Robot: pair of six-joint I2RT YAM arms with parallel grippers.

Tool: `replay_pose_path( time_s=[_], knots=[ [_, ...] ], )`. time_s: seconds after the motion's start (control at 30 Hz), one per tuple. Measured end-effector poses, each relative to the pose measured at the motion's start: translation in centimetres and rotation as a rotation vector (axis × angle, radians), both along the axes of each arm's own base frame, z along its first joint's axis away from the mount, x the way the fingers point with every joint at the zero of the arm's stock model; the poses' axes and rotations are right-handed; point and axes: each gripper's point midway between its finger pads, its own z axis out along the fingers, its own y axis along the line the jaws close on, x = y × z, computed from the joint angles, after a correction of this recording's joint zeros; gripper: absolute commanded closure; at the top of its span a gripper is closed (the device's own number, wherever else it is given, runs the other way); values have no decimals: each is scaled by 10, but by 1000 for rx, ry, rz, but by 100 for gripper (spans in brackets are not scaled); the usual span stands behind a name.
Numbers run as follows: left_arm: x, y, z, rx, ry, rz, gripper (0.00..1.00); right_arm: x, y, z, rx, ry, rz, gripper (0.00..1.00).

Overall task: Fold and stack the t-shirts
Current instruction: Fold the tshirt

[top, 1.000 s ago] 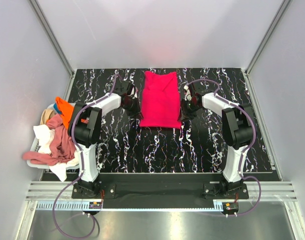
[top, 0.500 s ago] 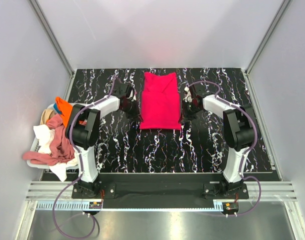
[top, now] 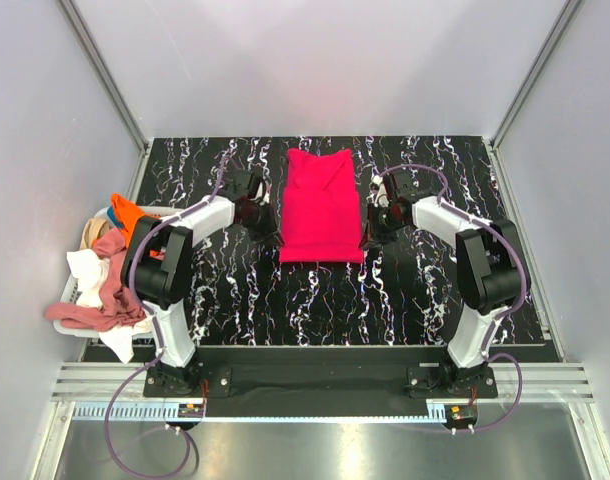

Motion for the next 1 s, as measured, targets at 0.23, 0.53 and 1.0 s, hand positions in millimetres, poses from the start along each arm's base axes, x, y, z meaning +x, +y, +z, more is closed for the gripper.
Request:
replay_pose_path(
  time_s=[0.23,0.53,1.0],
  knots=[
    [2,-3,22,-31,-43,11,100,1,0,9,10,-32,-1,100],
    [-32,2,-11,3,55,9,100,-19,-3,-3,29,-28,-11,100],
    [-50,3,-17,10,58,-1,100,-46,-3,-15,111,-62,-61,100]
  ],
)
